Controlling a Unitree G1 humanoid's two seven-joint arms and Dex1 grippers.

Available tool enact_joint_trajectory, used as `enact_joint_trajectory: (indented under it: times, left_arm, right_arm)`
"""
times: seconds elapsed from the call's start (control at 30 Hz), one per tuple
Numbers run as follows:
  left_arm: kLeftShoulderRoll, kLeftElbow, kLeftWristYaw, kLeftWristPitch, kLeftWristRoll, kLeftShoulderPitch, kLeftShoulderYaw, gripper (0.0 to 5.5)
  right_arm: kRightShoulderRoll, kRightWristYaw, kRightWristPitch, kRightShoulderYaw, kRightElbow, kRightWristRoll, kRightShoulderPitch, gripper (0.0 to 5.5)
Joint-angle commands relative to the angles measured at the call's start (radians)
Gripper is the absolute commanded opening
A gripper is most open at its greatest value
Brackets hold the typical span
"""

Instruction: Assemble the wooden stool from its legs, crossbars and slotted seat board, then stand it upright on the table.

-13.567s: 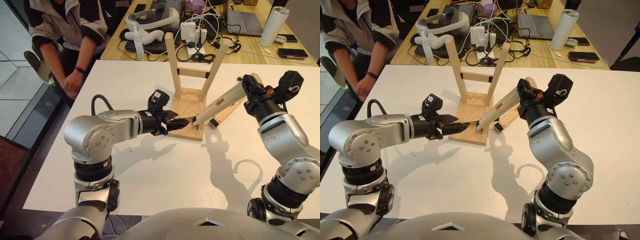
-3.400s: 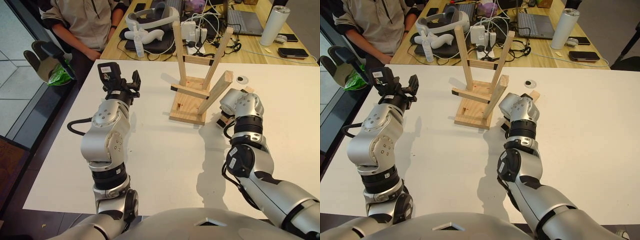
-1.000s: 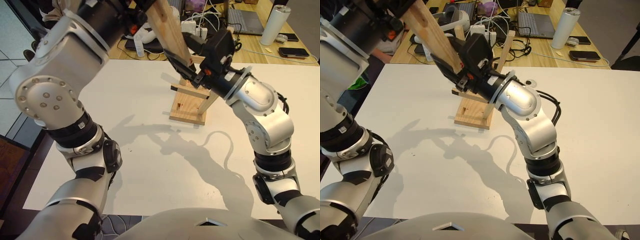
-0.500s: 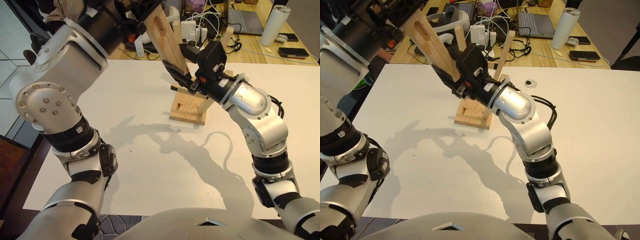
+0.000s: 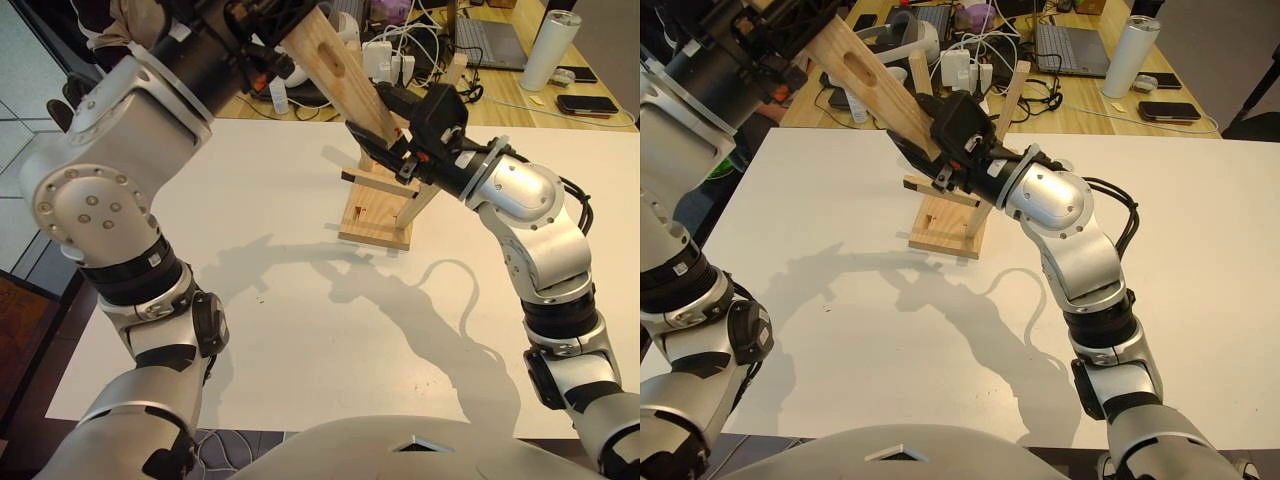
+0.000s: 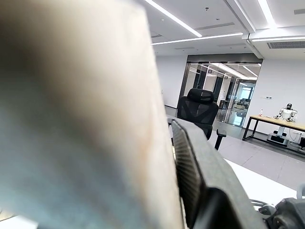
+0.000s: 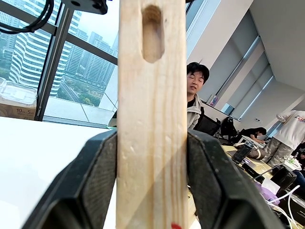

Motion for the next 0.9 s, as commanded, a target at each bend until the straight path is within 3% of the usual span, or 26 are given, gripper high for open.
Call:
enact_joint_trajectory:
  times: [0.03, 0.23, 0.5, 0.63, 0.77, 0.9]
  left_arm:
    - [0.032, 0.011, 0.031, -0.036, 0.04, -0.006, 0.024, 1.38]
    - [0.037, 0.013, 0.036, -0.05, 0.059, 0.0, 0.009, 1.02]
    - [0.061, 0.003, 0.005, -0.081, 0.112, 0.035, -0.009, 1.0]
    - [0.101, 0.052, -0.028, -0.129, 0.2, 0.085, -0.014, 1.0]
    - [0.096, 0.117, 0.001, -0.232, 0.346, 0.175, -0.011, 1.0]
    - [-0.042, 0.046, 0.107, -0.27, 0.384, 0.271, -0.017, 1.0]
  right_arm:
    - [-0.007, 0.004, -0.025, 0.001, 0.001, -0.031, -0.017, 2.05]
    - [0.001, 0.015, -0.05, 0.005, 0.001, -0.035, -0.023, 2.97]
    - [0.022, -0.013, -0.086, -0.008, 0.012, -0.063, -0.047, 4.36]
    - [0.163, -0.149, 0.03, -0.183, 0.012, 0.103, -0.174, 5.14]
    - [0.231, -0.354, 0.102, -0.448, 0.087, 0.288, -0.335, 5.2]
    - [0.22, -0.533, 0.186, -0.599, 0.158, 0.312, -0.273, 5.2]
